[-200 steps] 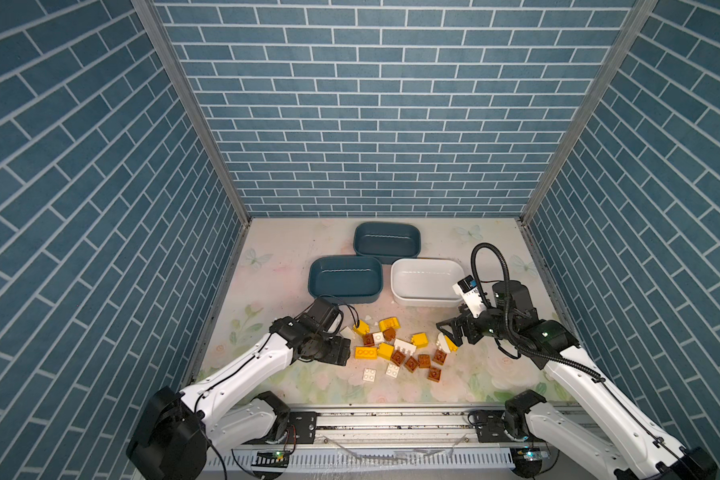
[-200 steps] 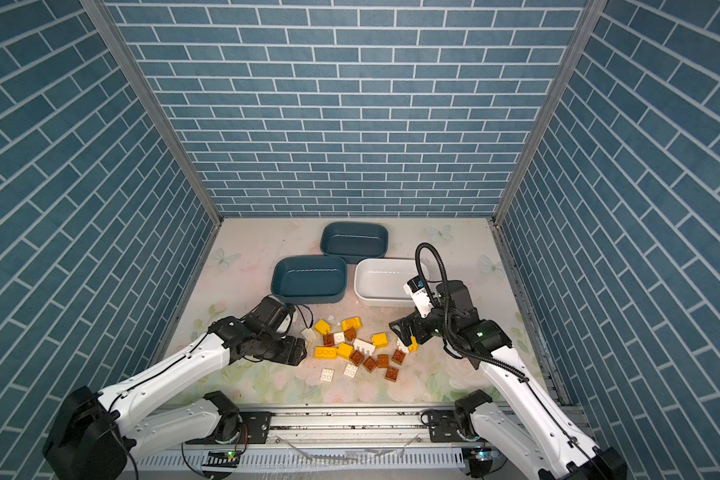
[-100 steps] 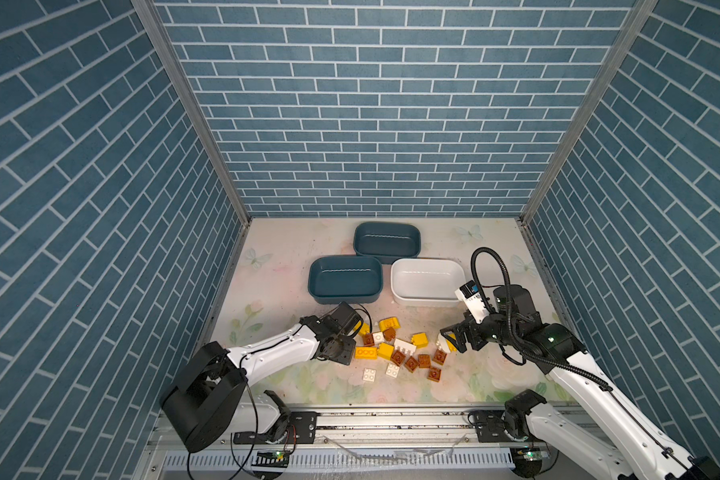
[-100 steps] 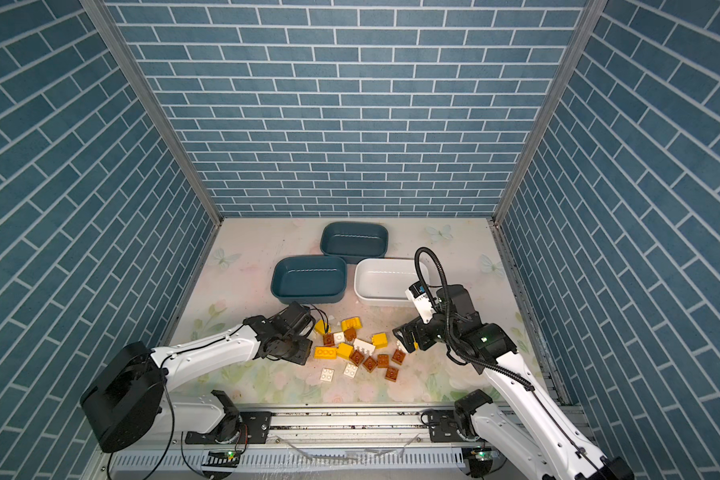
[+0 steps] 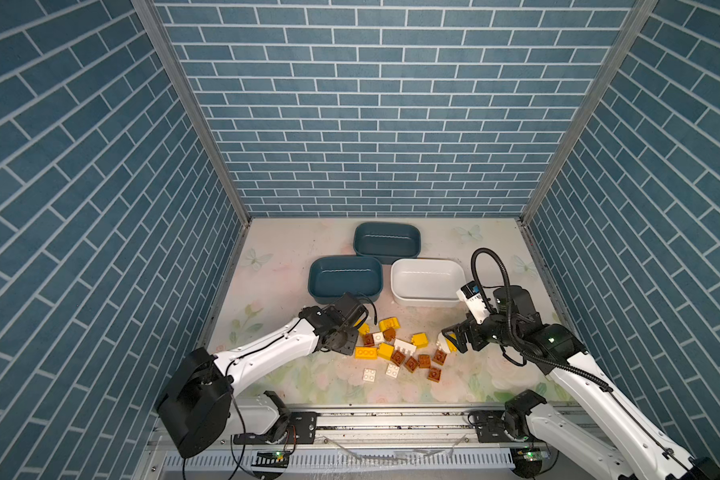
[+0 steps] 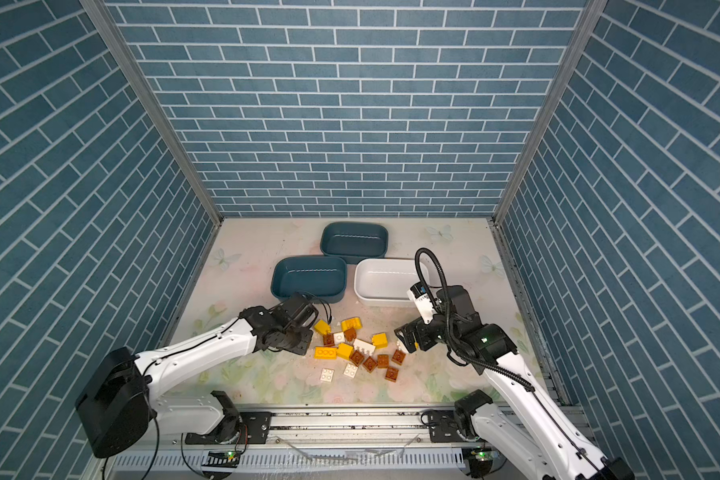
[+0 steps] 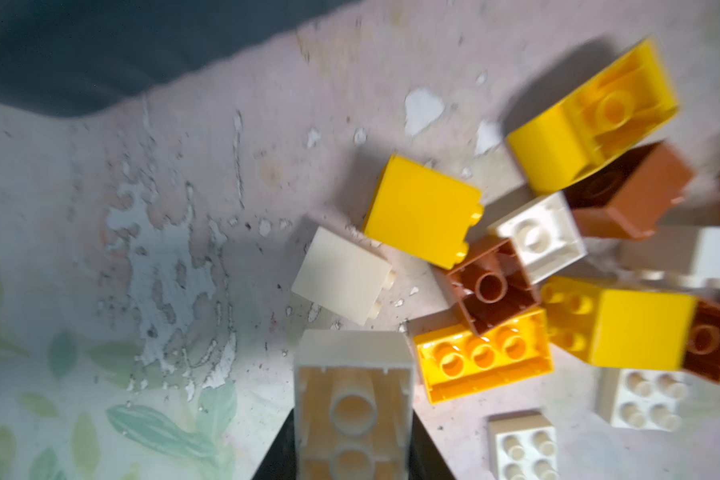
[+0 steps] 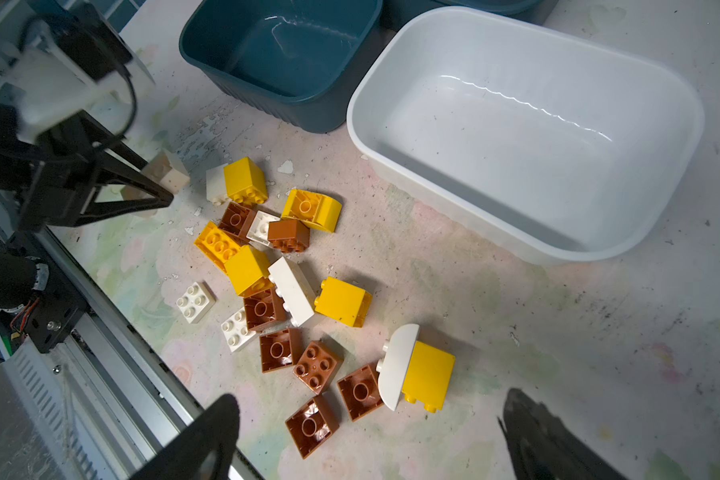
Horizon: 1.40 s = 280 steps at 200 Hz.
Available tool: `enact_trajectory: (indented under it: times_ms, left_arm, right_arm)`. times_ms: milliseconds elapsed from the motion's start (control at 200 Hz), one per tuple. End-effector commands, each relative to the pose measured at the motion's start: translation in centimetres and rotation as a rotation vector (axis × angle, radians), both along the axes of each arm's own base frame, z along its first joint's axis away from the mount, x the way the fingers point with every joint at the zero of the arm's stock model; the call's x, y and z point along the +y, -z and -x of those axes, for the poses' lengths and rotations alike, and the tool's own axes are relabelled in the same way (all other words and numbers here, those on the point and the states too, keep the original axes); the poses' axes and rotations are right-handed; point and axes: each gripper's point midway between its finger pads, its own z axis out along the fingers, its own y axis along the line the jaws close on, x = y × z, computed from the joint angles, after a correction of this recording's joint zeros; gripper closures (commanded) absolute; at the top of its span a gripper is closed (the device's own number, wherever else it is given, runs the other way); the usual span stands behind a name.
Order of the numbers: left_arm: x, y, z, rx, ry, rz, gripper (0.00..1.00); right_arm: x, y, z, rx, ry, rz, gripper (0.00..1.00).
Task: Sort the legos into containers by color
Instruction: 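Carry the white brick into the nearer teal tub and release it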
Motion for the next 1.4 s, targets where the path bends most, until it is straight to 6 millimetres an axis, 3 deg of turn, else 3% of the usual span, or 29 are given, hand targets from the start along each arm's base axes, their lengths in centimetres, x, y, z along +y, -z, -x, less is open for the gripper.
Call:
enact_trajectory:
  times_ms: [0, 165, 290, 500, 805, 960, 1085, 1265, 1395]
  left_arm:
    - [2.0, -2.5, 0.0, 0.0, -0.009, -0.069, 0.65]
    - [3.0, -6.1, -4.5, -0.06, -0.061, -0.039, 0.65]
    - [4.3, -7.0, -8.5, -0.086, -0.135, -0.047, 0.65]
    - [7.1, -5.4, -14.9, -0.125, -0.325, -0.059, 0.66]
    - [8.0, -1.6, -20.4, -0.119, -0.402, -0.062, 0.66]
    - [8.0, -0.6, -20.8, -0.091, -0.4, -0.075, 0.56]
    - [7.9, -1.2, -20.0, -0.071, -0.406, -0.062, 0.4]
    - [7.9, -3.2, -16.8, -0.045, -0.431, -0.008, 0.37]
    - [7.4, -3.8, -12.9, -0.003, -0.456, 0.054, 0.35]
  right_arm:
    - [0.6, -2.1, -1.0, -0.054, 0.005, -0.032, 0.01]
    - [1.5, -3.2, -2.2, -0.083, 0.007, -0.065, 0.01]
    - [1.9, -3.8, -3.1, -0.108, 0.015, -0.08, 0.01]
    - [1.9, -4.0, -3.9, -0.12, 0.023, -0.066, 0.01]
    - [1.1, -3.8, -4.1, -0.125, 0.047, -0.016, 0.01]
    - [0.9, -3.4, -3.9, -0.114, 0.047, -0.003, 0.01]
    - [0.8, -3.3, -3.8, -0.109, 0.049, -0.004, 0.01]
    - [1.0, -2.9, -3.7, -0.095, 0.043, -0.002, 0.01]
    - [1.1, -2.5, -3.8, -0.085, 0.039, 0.002, 0.01]
